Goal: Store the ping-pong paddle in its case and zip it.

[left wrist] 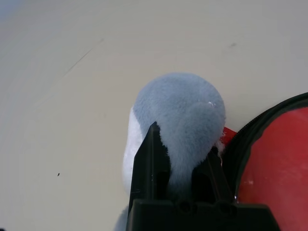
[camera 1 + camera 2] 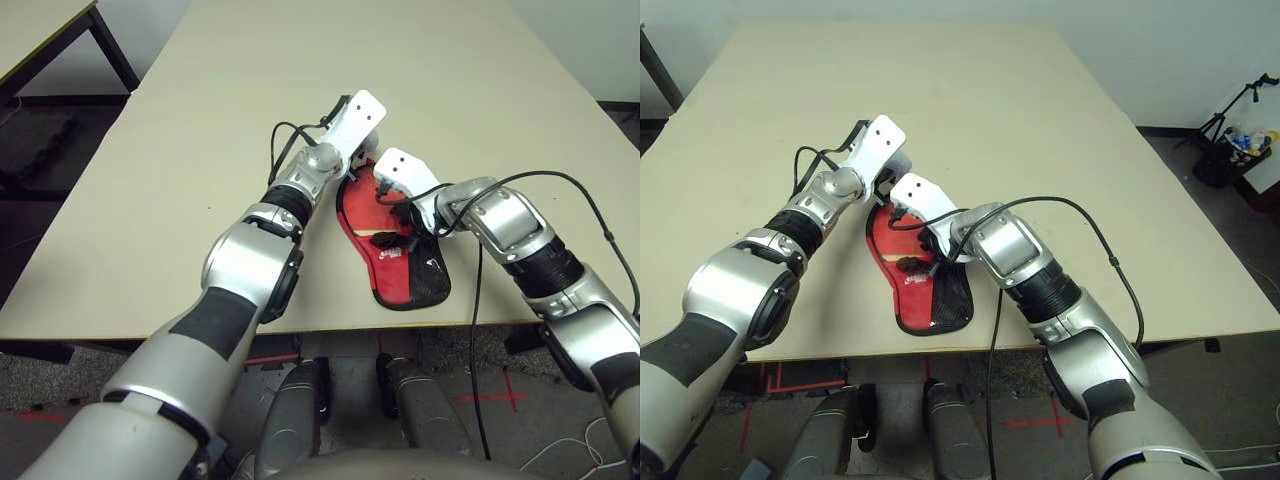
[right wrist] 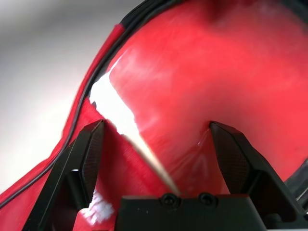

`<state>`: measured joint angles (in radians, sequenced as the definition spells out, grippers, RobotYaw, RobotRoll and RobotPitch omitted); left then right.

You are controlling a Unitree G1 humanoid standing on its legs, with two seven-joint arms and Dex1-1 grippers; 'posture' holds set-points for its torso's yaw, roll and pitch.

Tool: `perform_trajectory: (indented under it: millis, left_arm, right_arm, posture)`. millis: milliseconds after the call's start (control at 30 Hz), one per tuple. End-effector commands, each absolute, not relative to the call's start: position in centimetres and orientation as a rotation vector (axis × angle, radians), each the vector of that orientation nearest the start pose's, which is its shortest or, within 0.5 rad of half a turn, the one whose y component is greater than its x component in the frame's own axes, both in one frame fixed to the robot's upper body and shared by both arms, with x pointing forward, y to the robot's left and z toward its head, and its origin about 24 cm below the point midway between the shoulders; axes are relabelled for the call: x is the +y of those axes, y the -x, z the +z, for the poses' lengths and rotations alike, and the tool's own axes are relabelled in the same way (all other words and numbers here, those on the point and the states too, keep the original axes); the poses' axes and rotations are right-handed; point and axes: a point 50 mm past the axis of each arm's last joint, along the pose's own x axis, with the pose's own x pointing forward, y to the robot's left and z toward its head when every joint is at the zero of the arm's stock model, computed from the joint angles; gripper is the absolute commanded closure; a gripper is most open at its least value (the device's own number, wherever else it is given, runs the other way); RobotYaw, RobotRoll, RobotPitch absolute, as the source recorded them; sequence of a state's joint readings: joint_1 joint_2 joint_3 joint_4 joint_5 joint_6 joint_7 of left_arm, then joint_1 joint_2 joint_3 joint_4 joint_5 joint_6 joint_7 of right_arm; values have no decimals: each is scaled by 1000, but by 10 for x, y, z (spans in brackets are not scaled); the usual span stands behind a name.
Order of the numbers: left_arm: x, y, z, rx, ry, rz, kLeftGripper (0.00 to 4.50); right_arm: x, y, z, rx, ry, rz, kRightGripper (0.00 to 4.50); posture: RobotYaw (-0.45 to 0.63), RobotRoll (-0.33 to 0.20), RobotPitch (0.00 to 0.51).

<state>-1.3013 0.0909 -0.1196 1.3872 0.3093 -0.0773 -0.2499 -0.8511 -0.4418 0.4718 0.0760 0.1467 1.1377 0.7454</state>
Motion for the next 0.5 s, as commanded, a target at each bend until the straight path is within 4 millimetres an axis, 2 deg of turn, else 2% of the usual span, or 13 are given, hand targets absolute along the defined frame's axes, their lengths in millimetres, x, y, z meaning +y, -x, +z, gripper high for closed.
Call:
perform_trajectory:
  millis: [33,333,500]
  left_arm:
    - [57,-419,178,-18,-610,-506,4266]
    - [54,-420,184,-18,-466,-479,4266]
    - [44,-419,191,-39,-421,-479,4266]
  right_arm:
    - [-122,-323,88,936,464,715,0]
    - [-123,-328,97,918,453,669,0]
    - [-124,-328,99,928,470,645,0]
  posture:
    - [15,0,235]
    - [1,0,250]
    - [-6,0,246]
